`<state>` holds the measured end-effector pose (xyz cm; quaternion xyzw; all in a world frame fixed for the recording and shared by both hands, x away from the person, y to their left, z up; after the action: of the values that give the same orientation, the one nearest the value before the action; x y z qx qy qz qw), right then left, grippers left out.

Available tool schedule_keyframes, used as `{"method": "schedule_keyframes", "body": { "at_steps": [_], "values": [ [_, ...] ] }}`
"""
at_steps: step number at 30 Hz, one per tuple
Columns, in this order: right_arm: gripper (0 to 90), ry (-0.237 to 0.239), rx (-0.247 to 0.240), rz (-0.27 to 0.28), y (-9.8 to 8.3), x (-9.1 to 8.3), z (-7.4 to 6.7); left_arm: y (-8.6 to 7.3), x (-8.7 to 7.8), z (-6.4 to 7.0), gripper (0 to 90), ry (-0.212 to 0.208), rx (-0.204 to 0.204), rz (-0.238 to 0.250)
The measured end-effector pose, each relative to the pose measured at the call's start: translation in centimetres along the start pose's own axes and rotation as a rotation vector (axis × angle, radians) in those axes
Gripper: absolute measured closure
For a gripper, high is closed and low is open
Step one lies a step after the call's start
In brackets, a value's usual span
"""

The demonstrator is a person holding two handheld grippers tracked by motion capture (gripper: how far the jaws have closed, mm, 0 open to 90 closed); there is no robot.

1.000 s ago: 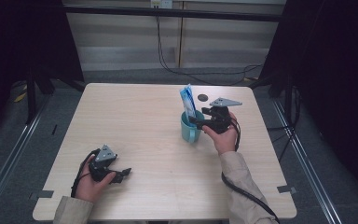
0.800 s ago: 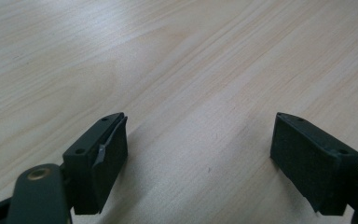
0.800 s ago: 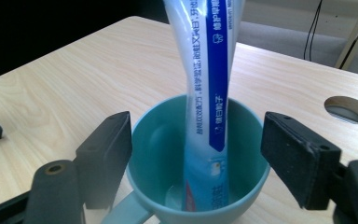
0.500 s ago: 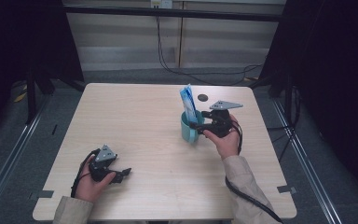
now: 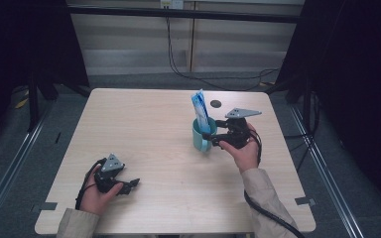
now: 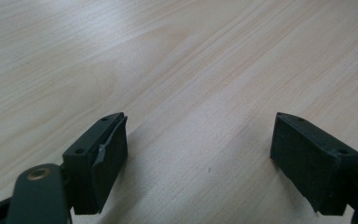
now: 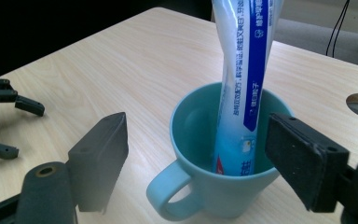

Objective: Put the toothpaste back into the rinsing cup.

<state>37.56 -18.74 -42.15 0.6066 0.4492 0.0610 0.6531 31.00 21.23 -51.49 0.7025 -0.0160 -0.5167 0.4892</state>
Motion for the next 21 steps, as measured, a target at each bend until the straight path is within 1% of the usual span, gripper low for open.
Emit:
{"method": "schedule_keyframes", "body": {
  "at_steps": [4, 8, 10, 11, 16, 17, 18, 21],
  "values": [
    [20.9, 0.000, -0.011, -0.022, -0.1, -0.2, -0.2, 0.0, 0.0, 0.0, 18.6, 0.000, 0.000, 0.000],
    [20.7, 0.006, -0.013, -0.024, -0.3, -0.6, -0.2, 0.0, 0.0, 0.0, 18.6, 0.000, 0.000, 0.000],
    [20.5, 0.008, -0.022, -0.031, -0.4, -0.8, -0.2, 0.0, 0.0, 0.0, 18.6, 0.000, 0.000, 0.000],
    [20.5, 0.009, -0.018, -0.031, -0.4, -0.9, -0.3, 0.0, 0.0, 0.0, 18.6, 0.000, 0.000, 0.000],
    [20.3, 0.010, -0.034, -0.045, -0.7, -1.1, -0.4, 0.0, 0.0, 0.0, 18.6, 0.000, 0.001, -0.001],
    [20.2, 0.009, -0.035, -0.049, -0.8, -1.2, -0.4, 0.0, 0.0, 0.0, 18.6, 0.000, 0.000, 0.000],
    [20.2, 0.012, -0.034, -0.048, -0.9, -1.2, -0.4, 0.0, 0.0, 0.0, 18.6, 0.001, -0.010, 0.008],
    [20.2, 0.012, -0.032, -0.051, -1.2, -1.4, -0.4, 0.0, 0.0, 0.0, 18.6, 0.001, -0.005, 0.004]
  ]
}}
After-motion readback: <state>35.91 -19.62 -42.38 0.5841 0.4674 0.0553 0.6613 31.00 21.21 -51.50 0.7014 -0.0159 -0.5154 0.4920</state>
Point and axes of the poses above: each handheld gripper's, and its own axes: x roughly forward along the jaws, y roughly out of its top, z roughly to its right, the point moved 1 cm from there along x, roughly forward along the jaws, and after that the axes turned 2 degrees about -z, right-handed, at the moved point
